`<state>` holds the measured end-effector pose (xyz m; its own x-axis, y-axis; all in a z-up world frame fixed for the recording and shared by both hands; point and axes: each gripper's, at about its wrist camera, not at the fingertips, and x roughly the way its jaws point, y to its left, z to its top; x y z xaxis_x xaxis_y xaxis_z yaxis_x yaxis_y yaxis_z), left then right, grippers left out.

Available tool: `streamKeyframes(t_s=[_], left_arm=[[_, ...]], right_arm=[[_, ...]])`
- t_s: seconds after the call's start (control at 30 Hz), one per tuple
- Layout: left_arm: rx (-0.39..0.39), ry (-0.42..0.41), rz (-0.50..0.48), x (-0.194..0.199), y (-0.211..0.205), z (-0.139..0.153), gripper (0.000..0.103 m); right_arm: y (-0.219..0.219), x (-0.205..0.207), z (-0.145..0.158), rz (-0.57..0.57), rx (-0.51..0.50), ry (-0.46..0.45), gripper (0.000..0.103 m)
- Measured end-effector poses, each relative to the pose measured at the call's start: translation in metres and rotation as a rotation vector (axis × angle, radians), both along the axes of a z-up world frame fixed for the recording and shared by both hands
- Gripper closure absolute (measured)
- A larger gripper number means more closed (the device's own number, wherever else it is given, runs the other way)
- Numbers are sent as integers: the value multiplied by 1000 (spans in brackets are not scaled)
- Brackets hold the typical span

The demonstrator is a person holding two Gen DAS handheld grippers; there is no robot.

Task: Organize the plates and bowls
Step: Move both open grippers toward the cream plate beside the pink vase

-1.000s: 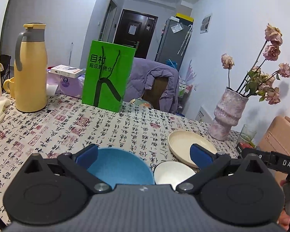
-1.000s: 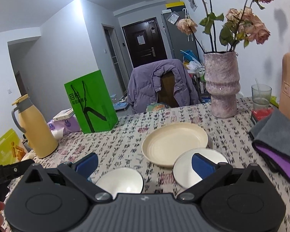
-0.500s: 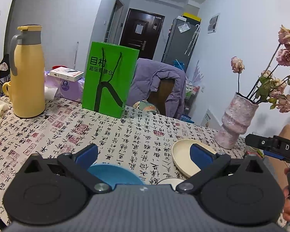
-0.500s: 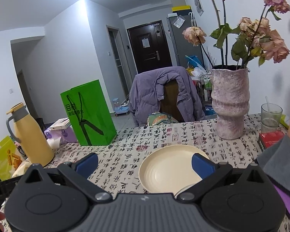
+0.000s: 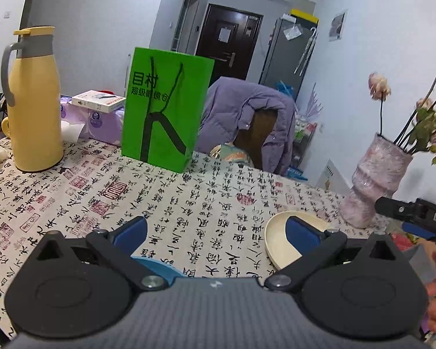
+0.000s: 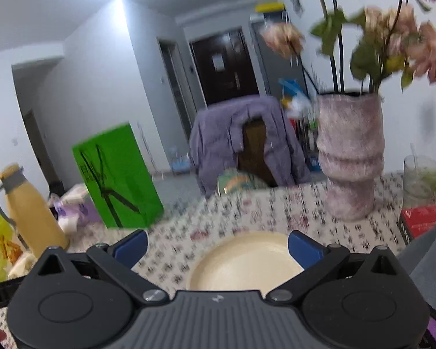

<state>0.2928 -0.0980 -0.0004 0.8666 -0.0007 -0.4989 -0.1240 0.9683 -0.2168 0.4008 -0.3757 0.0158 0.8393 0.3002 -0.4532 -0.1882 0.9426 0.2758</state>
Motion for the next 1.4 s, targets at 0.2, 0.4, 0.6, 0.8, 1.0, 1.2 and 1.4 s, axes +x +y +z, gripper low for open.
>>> streamKeyframes(t_s=[0.2,0.4,0.6,0.8,1.0,1.2,1.4], left_arm=[[25,2,10,4,-21,-4,0],[34,1,20,7,-34,3,0],[54,20,17,18,-51,7,0],[75,41,19,36,-64,3,0],[83,81,23,59,-75,-1,0],[118,115,35,81,-91,-5,0],[144,141,38,99,-103,-11,0]], right_arm=[[-22,5,-2,-34,48,0,0],[-32,16,-10,-52,60,34,0],[-45,26,-17,-78,85,66,0],[-61,39,-28,-119,119,105,0],[-72,54,-43,-150,142,156,0],[-78,64,-57,-180,157,202,0],[-83,71,-67,-203,157,232,0]])
